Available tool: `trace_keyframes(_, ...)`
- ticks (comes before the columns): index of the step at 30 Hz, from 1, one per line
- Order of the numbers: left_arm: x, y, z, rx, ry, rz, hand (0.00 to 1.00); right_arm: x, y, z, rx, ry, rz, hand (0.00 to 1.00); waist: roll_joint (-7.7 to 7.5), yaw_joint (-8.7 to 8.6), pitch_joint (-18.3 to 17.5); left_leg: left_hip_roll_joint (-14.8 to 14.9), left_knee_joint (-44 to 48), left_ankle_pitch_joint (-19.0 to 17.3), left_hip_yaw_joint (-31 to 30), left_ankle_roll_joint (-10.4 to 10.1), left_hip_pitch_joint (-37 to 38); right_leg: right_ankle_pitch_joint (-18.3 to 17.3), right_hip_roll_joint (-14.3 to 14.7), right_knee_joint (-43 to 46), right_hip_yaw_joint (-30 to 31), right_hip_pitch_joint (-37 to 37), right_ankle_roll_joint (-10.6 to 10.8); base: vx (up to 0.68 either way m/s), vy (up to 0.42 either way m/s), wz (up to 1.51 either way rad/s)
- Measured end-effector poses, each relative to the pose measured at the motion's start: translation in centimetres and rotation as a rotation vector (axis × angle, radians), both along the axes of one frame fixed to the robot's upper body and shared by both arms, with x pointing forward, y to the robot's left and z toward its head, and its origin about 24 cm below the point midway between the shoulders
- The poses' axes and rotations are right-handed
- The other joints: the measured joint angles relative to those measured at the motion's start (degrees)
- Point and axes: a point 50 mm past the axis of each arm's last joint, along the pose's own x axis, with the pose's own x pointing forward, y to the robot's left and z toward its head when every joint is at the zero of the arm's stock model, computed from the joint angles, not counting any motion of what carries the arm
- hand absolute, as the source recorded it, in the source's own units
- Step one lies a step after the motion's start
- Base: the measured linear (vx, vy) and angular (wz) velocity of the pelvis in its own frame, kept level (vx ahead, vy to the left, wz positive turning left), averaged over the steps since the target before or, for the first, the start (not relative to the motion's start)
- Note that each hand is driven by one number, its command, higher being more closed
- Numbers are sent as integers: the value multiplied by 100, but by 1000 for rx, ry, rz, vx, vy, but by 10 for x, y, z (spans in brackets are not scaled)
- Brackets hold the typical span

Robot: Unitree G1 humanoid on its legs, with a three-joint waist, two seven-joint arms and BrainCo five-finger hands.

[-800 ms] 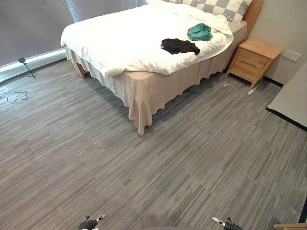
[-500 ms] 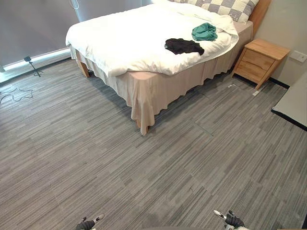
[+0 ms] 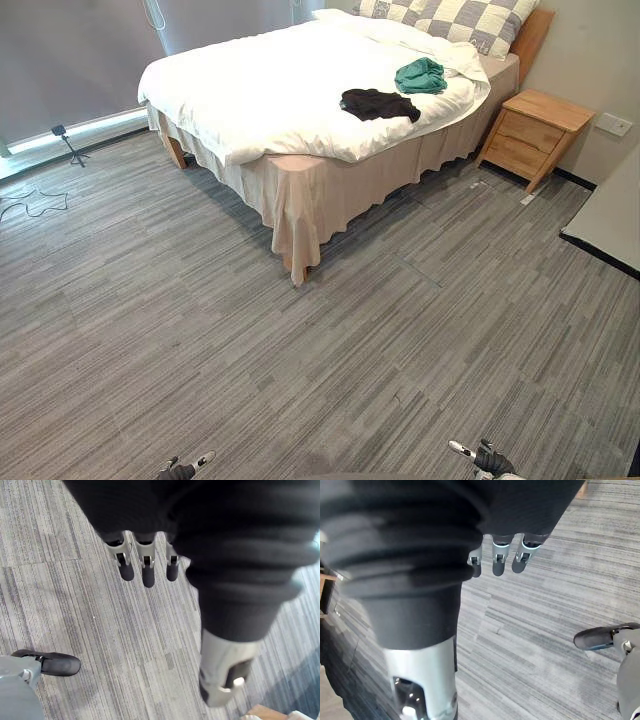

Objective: Tidy the bed and pick cloth on bed and put in laundry

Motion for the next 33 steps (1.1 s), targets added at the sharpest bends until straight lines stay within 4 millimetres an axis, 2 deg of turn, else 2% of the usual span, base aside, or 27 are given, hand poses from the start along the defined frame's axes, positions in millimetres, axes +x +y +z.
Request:
trace_keyframes(7,3,-4,-1,-4,4,-34,0,-5,0,-1,0,11,-4,0,-50,-1,61,-13,-49,-4,26,1,90,-58,-19,80,-14,18,-2,0,0,0)
trace_keyframes(8,13,-6,0,-6,-13,-59,0,0,1,0,2,-3,-2,0,-93,-3,224,-45,113,-97,32,11,45,-405,-139,731,-17,-249,6,-24,-4,4)
trace_keyframes(9,17,-7,1,-5,-20,-72,0,3,2,0,4,-9,-1,0,-124,-4,306,-70,254,-169,32,35,-15,-559,-214,1048,-26,-381,32,-40,6,7)
trace_keyframes(10,24,-8,1,-5,-30,-90,0,5,4,0,8,-18,-6,0,-173,-4,422,-96,509,-333,52,107,-108,-768,-334,1524,-61,-575,125,-62,10,-6)
trace_keyframes(11,31,-12,2,-10,-41,-111,0,10,7,0,9,-20,14,0,-179,40,575,-79,841,-544,174,162,-212,-917,-487,2334,-113,-923,322,-81,23,-33)
trace_keyframes(14,23,-8,1,-3,-18,-106,0,11,21,-4,46,-18,26,0,-196,38,744,-96,1108,-750,373,233,-60,-952,-923,4095,-499,-1709,339,16,29,-38)
trace_keyframes(15,21,-5,2,0,-14,-99,0,4,25,-8,65,6,23,0,-199,15,797,-49,1124,-852,376,200,125,-1138,-938,4339,-574,-1774,395,197,-15,-18)
trace_keyframes(16,22,-4,2,4,-17,-100,0,-5,27,-11,80,36,17,0,-164,-15,815,94,1200,-952,357,153,208,-1285,-824,4266,-574,-1816,417,213,-46,-6)
trace_keyframes(18,28,-1,4,8,-26,-106,0,-12,27,-12,84,51,11,0,-65,-61,877,371,1274,-1083,331,31,297,-1297,-586,3787,-595,-1945,335,212,-114,2)
trace_keyframes(19,34,0,6,4,-37,-118,0,-14,27,-12,87,52,5,0,-25,-93,901,582,1260,-1180,324,-46,321,-1076,-445,3073,-660,-2139,265,305,-182,2)
trace_keyframes(20,40,1,7,5,-51,-130,0,-14,27,-12,90,50,2,0,-42,-123,930,708,1183,-1210,324,-142,363,-617,-383,2154,-639,-2293,260,292,-177,3)
trace_keyframes(21,43,2,8,7,-58,-130,0,-14,27,-12,90,46,-1,0,-80,-138,951,727,1113,-1209,324,-203,424,-337,-403,1702,-576,-2358,288,356,-224,4)
trace_keyframes(22,44,4,9,1,-71,-113,0,-13,28,-12,92,41,-4,0,-216,-166,1022,704,1017,-1217,332,-374,595,35,-520,1203,-367,-2547,436,318,-220,3)
trace_keyframes(23,45,5,10,1,-77,-111,0,-13,28,-12,93,42,-6,0,-278,-177,1053,684,1020,-1256,336,-462,644,158,-599,1102,-256,-2569,472,409,-317,12)
trace_keyframes(24,43,5,9,-4,-78,-89,0,-21,29,-13,95,61,-15,0,-303,-225,1104,808,1019,-1528,329,-576,947,511,-728,1122,-144,-2579,487,558,-451,28)
trace_keyframes(25,41,1,7,-18,-83,-71,0,-28,27,-14,91,78,-18,0,-33,-315,1035,1166,1035,-1727,341,-351,1165,647,-455,1857,-236,-2709,324,582,-459,33)
trace_keyframes(26,41,2,8,-14,-92,-69,0,-28,29,-14,97,78,-19,0,59,-295,1002,1283,1209,-1622,340,-274,1171,447,-369,2218,-288,-2839,17,646,-486,15)
trace_keyframes(27,44,2,9,-11,-107,-63,0,-25,29,-14,103,74,-18,0,85,-276,1008,1362,1455,-1482,349,-353,1091,290,-336,2408,-313,-2881,-212,531,-426,-15)
trace_keyframes(28,45,0,9,-27,-119,-38,0,-21,28,-13,114,64,-29,0,206,-259,949,1577,2281,-1151,273,-379,762,63,-219,2523,-420,-2836,-458,530,-427,-24)
trace_keyframes(29,44,-2,8,-34,-121,-37,0,-20,27,-13,113,60,-33,0,279,-239,906,1678,2693,-956,225,-354,567,-31,-161,2494,-459,-2770,-478,409,-324,-12)
trace_keyframes(30,45,-4,7,-47,-128,-43,0,-18,26,-12,107,56,-21,0,342,-252,906,1846,3447,-586,170,-286,219,-164,-55,2362,-466,-2591,-496,539,-301,2)
trace_keyframes(31,43,-11,6,-62,-140,-51,0,-13,24,-11,88,57,19,0,426,-243,958,1984,5133,-564,-131,-425,-551,-213,192,1843,-442,-1983,-561,545,-270,8)
trace_keyframes(32,40,-13,4,-70,-137,-51,0,-12,23,-10,82,55,33,0,414,-235,977,1914,5631,-705,-240,-502,-815,-235,253,1618,-440,-1671,-596,629,-277,13)
trace_keyframes(33,36,-16,3,-84,-136,-54,0,-7,22,-9,63,50,79,0,361,-217,1004,1706,5990,-884,-318,-512,-1173,-280,295,1365,-439,-1237,-665,493,-186,8)
